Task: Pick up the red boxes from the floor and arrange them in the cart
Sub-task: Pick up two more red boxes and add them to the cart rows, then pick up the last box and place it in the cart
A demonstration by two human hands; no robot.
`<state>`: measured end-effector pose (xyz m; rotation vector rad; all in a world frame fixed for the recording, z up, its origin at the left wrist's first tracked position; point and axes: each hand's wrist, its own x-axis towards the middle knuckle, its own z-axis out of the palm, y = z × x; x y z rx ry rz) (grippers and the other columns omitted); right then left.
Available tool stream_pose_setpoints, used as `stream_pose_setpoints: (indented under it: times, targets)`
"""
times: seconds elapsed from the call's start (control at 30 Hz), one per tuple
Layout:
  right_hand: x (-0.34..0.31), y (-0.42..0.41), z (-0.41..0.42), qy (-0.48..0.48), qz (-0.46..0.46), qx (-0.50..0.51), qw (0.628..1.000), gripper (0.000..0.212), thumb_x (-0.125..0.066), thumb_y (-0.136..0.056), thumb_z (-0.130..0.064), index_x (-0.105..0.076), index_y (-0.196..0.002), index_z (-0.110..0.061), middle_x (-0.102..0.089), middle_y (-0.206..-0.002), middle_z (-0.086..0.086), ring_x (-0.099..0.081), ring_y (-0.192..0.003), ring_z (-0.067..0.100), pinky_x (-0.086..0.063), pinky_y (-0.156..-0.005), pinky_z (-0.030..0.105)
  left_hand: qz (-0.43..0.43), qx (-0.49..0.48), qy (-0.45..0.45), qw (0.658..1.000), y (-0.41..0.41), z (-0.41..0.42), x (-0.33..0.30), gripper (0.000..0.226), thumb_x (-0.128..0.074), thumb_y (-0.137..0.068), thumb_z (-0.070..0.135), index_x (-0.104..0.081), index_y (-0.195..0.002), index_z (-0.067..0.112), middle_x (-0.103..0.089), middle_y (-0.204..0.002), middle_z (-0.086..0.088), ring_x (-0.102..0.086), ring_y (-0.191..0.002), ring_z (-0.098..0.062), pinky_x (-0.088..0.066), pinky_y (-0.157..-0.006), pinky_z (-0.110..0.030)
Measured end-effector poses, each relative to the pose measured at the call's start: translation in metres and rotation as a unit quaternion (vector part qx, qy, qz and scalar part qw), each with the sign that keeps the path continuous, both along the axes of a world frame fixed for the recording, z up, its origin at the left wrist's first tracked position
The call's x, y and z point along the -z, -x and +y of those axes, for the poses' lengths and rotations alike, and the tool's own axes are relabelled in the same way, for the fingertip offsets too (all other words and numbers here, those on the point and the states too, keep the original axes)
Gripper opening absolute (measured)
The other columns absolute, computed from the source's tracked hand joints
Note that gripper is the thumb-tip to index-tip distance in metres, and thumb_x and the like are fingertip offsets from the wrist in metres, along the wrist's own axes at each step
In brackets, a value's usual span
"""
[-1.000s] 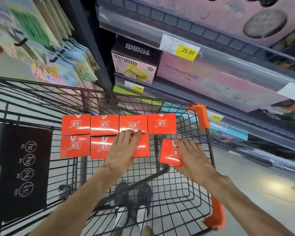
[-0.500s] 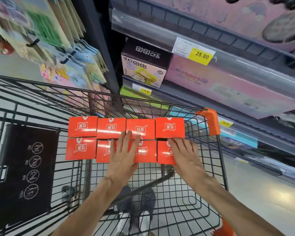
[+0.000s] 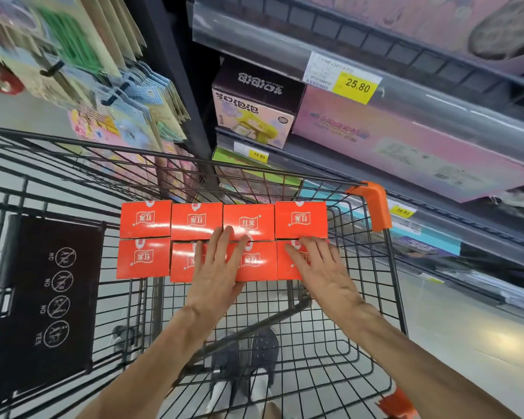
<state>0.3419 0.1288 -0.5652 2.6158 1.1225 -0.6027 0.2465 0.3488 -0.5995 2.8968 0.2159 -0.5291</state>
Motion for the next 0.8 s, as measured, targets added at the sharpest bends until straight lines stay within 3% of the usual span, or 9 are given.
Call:
stream_pose_setpoints:
  times: [0.07,0.23,0.33,0.43,0.57,0.8]
  targets:
    - [-0.004,0.002,0.0,-0.002,0.008,0.007,1.0,0.106,-0.072,-0.085,-0.004,-0.002,-0.162,-0.02,-0.017,-0.16,0.016,-0.02,-0.149,0.033,-0.016,-0.126,0.048,0.007,0.004,0.003,1.0,-0.001,0.001,-0.001,0.108,-0.074,-0.086,0.041,0.004,-0.16,0.028,0.002,-0.167,-0.012,0.005,-0.156,-0.032,-0.018,-0.123,-0.061]
    - [-0.027,0.008,-0.006,-0.051,0.032,0.038,0.997,0.081,-0.062,-0.097,-0.04,-0.017,-0.161,-0.018,-0.025,-0.157,0.014,-0.026,-0.146,0.031,-0.023,-0.124,0.048,-0.026,0.06,0.014,0.998,-0.001,0.006,-0.024,0.094,-0.061,-0.093,0.052,-0.002,-0.161,0.025,0.0,-0.169,-0.01,0.005,-0.157,-0.031,-0.011,-0.126,-0.056]
    - [-0.058,0.01,-0.017,-0.08,0.05,0.067,0.993,0.073,-0.059,-0.097,-0.047,-0.027,-0.158,-0.022,-0.03,-0.156,0.008,-0.028,-0.146,0.026,-0.024,-0.124,0.047,-0.031,0.114,0.027,0.993,-0.005,0.009,-0.059,0.09,-0.055,-0.096,0.053,-0.001,-0.161,0.024,-0.002,-0.169,-0.007,0.002,-0.157,-0.029,-0.008,-0.127,-0.053]
    - [-0.107,0.011,-0.036,-0.108,0.053,0.106,0.987,0.069,-0.058,-0.097,-0.05,-0.029,-0.156,-0.027,-0.034,-0.157,-0.001,-0.03,-0.148,0.02,-0.021,-0.124,0.042,-0.036,0.156,0.043,0.986,-0.011,0.008,-0.114,0.086,-0.051,-0.097,0.054,-0.004,-0.161,0.023,-0.006,-0.169,-0.006,-0.001,-0.157,-0.026,-0.008,-0.128,-0.049]
    - [-0.204,0.025,-0.069,-0.114,0.036,0.173,0.978,0.072,-0.055,-0.097,-0.057,-0.031,-0.157,-0.025,-0.037,-0.159,0.001,-0.033,-0.149,0.021,-0.024,-0.122,0.037,-0.066,0.216,0.061,0.972,-0.023,-0.01,-0.212,0.078,-0.047,-0.098,0.055,-0.012,-0.16,0.023,-0.018,-0.166,-0.002,-0.011,-0.155,-0.021,-0.013,-0.127,-0.042]
    - [-0.367,0.083,-0.183,-0.141,-0.073,0.263,0.952,0.074,-0.054,-0.096,-0.062,-0.036,-0.155,-0.023,-0.041,-0.157,0.002,-0.036,-0.147,0.023,-0.029,-0.12,0.036,-0.145,0.375,0.078,0.912,-0.052,-0.117,-0.375,0.08,-0.045,-0.095,0.066,-0.019,-0.159,0.025,-0.024,-0.164,0.0,-0.022,-0.152,-0.022,-0.02,-0.124,-0.041]
